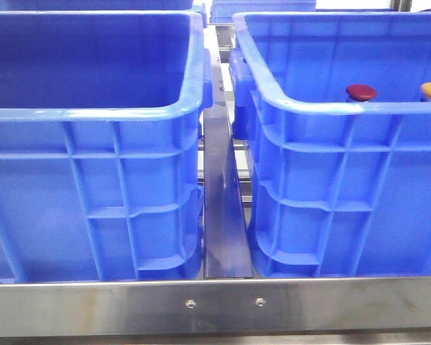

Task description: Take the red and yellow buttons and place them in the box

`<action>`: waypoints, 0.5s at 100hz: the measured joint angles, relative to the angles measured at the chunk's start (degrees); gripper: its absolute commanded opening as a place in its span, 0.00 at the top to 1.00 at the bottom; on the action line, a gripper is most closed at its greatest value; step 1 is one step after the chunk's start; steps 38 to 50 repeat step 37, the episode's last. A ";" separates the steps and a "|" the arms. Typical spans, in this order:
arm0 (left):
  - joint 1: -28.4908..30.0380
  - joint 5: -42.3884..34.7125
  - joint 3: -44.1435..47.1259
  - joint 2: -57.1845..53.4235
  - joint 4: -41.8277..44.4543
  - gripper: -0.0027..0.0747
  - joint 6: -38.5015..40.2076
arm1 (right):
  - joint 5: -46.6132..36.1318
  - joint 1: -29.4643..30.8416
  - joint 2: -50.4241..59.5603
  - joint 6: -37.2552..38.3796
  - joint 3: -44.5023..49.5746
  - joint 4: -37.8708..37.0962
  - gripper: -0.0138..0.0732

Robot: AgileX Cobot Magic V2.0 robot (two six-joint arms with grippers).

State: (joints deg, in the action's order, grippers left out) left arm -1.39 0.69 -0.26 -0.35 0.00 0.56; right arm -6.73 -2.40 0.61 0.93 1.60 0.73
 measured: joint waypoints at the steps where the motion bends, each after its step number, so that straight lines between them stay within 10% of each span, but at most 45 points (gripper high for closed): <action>1: 0.00 0.00 0.00 0.00 0.00 0.99 0.00 | 0.00 0.00 0.00 0.00 0.00 0.00 0.94; 50: 0.00 0.00 0.00 0.00 0.00 0.99 0.00 | -0.17 0.00 0.00 0.21 0.00 -0.12 0.94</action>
